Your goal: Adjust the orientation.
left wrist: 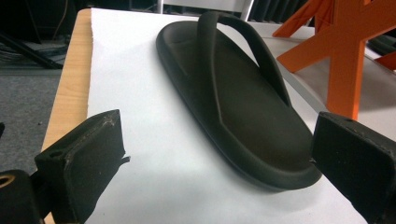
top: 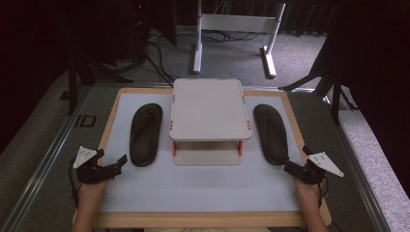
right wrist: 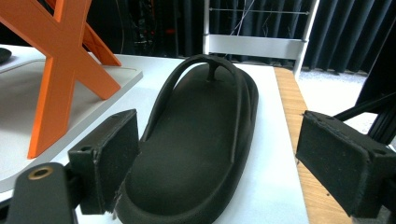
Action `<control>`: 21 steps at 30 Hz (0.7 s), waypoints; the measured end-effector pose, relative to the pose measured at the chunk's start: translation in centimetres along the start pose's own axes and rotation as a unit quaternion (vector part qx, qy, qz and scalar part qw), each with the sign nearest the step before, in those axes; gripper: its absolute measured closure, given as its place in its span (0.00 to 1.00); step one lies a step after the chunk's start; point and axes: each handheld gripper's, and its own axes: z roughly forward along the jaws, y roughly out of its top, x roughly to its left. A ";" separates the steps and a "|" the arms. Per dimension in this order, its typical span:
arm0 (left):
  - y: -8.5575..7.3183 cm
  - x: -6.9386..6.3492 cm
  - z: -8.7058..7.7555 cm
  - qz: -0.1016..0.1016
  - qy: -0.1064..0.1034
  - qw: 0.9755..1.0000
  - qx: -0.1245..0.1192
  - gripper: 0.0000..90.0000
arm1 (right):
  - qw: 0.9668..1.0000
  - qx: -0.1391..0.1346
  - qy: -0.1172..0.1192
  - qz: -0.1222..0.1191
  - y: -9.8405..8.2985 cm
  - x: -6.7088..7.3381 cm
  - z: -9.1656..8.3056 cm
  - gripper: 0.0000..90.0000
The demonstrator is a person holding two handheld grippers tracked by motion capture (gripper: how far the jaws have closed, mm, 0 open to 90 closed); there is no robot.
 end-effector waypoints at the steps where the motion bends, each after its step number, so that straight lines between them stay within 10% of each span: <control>1: 0.3 0.0 -0.1 -0.001 -0.001 1.000 0.004 0.03 | 1.000 0.001 0.002 0.001 0.0 0.0 0.0 0.14; 21: 5.2 0.6 1.5 -0.001 -0.011 0.991 0.132 0.03 | 1.000 0.005 0.009 -0.003 0.0 0.3 0.1 0.14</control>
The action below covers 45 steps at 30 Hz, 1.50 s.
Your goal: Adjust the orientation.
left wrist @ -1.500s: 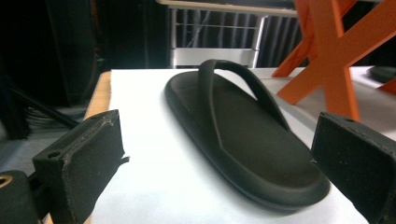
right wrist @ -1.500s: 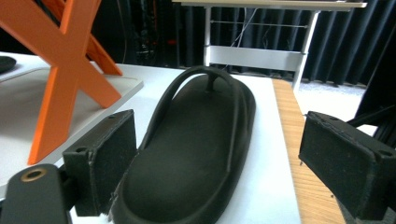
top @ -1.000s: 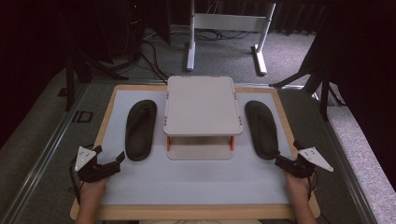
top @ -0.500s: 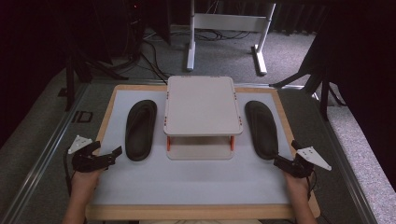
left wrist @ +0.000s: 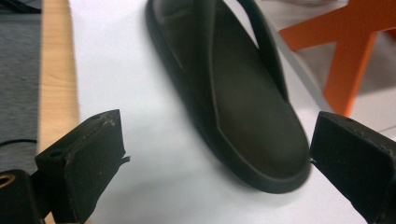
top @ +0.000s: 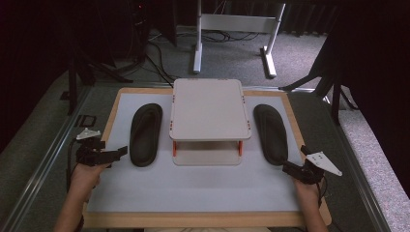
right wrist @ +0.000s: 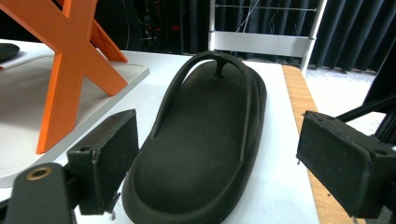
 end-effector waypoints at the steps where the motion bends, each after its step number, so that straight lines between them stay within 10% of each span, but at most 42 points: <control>1: 0.0 0.0 0.0 0.000 0.000 1.000 0.000 0.03 | 1.000 0.000 -0.001 -0.001 0.0 0.0 0.0 0.14; 13: 3.8 -0.3 1.6 0.035 0.008 0.996 0.079 0.05 | 1.000 0.008 0.008 0.000 0.0 0.0 0.2 0.15; 29: 9.2 -1.5 5.1 0.072 -0.014 0.984 0.161 0.08 | 1.000 0.016 0.013 0.000 -0.1 0.0 0.3 0.15; 37: 10.4 -1.7 6.7 0.080 -0.013 0.982 0.173 0.20 | 1.000 0.021 0.014 0.002 -0.1 -0.1 0.4 0.15; 45: 11.8 -1.3 9.1 0.081 -0.004 0.973 0.215 0.36 | 1.000 0.024 0.017 0.002 -0.1 -0.1 0.5 0.15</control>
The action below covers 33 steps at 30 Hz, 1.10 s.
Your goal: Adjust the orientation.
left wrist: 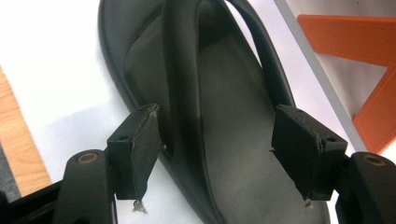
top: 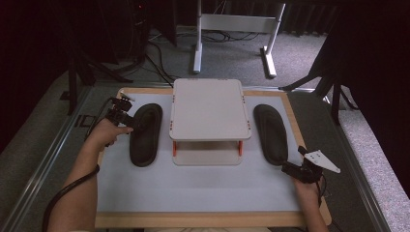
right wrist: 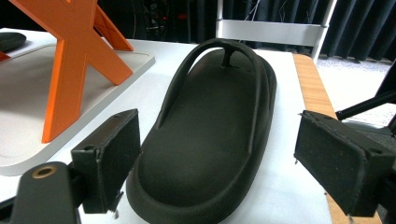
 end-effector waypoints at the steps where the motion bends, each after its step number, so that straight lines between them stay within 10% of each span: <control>1: 0.3 0.0 0.1 -0.001 -0.002 1.000 0.005 0.38 | 1.000 0.001 -0.001 -0.001 0.0 0.0 0.0 0.15; 14: 2.9 0.3 1.5 0.010 0.003 0.997 0.081 0.53 | 1.000 0.004 0.001 -0.003 0.0 0.0 0.1 0.15; 33: 3.1 1.1 2.9 -0.018 0.022 0.997 0.074 0.77 | 1.000 0.007 -0.001 -0.005 0.0 0.1 0.1 0.16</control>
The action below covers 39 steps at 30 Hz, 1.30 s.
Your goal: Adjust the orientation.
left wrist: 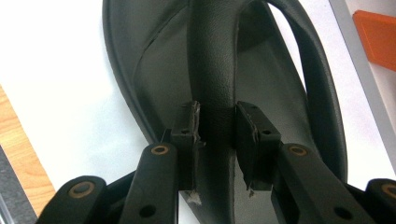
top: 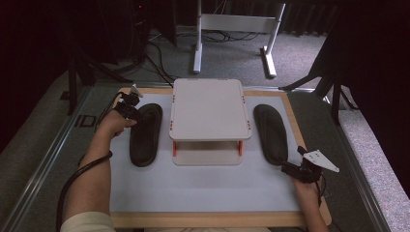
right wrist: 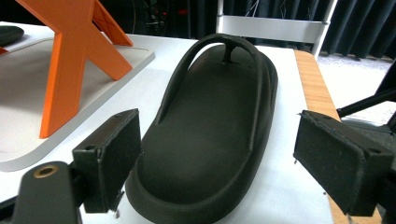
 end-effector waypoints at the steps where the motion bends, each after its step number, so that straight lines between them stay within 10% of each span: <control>1: 0.0 -0.1 0.0 0.003 0.002 1.000 0.000 0.77 | 1.000 0.000 -0.001 -0.001 0.0 0.0 0.0 0.16; 23: 0.2 0.0 0.3 -0.013 -0.010 1.000 -0.021 0.80 | 1.000 0.006 -0.002 -0.004 0.0 0.0 0.1 0.16; 39: -0.5 -0.3 -4.3 -0.020 -0.006 0.999 -0.037 0.81 | 1.000 -0.009 0.009 0.006 -0.1 -0.2 -0.1 0.12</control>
